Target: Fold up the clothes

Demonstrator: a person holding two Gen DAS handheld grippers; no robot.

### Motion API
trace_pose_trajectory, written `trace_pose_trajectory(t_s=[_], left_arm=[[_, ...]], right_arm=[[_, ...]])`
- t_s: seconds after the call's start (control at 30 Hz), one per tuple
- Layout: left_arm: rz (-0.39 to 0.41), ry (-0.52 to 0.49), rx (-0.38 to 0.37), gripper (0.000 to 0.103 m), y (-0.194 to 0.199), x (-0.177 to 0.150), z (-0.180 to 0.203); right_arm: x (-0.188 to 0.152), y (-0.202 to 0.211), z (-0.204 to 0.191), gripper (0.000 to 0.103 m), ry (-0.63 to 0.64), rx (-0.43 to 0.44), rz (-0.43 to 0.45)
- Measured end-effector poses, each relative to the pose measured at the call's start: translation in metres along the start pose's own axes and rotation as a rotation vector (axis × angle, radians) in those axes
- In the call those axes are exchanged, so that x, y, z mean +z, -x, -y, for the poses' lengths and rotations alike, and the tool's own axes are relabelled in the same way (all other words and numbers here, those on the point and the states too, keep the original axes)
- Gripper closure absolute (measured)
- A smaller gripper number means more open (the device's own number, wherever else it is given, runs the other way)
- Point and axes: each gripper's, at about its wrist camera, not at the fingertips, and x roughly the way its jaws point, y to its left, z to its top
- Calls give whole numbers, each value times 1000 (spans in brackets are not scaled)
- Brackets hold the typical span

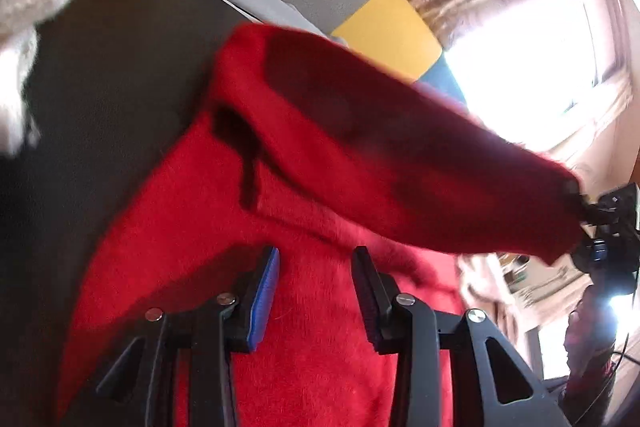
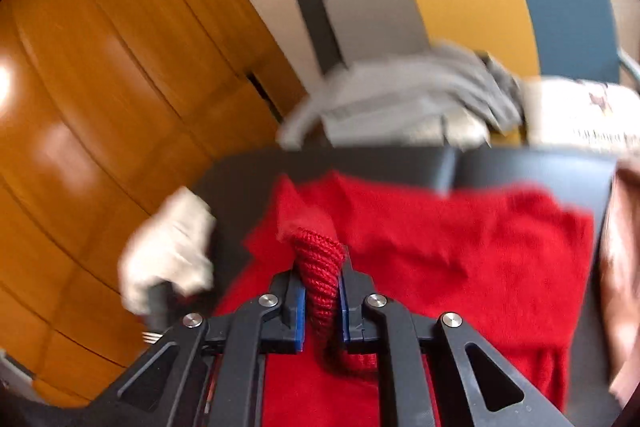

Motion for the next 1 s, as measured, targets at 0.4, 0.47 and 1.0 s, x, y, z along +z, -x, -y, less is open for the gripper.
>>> trace_pose_trajectory(t_s=[0.4,0.47,1.0], left_arm=[[-23,134,-43,63,1,30,-25],[-37,148,-54,63,-5,32,-24],[33,376,-61,57,-44,55,-33]], right_arm=[[12,8,128,51,-303,-261,-14],[-15,4,147,51,-384,-224,-15],[-127,-44,167,51,-794,80,90]])
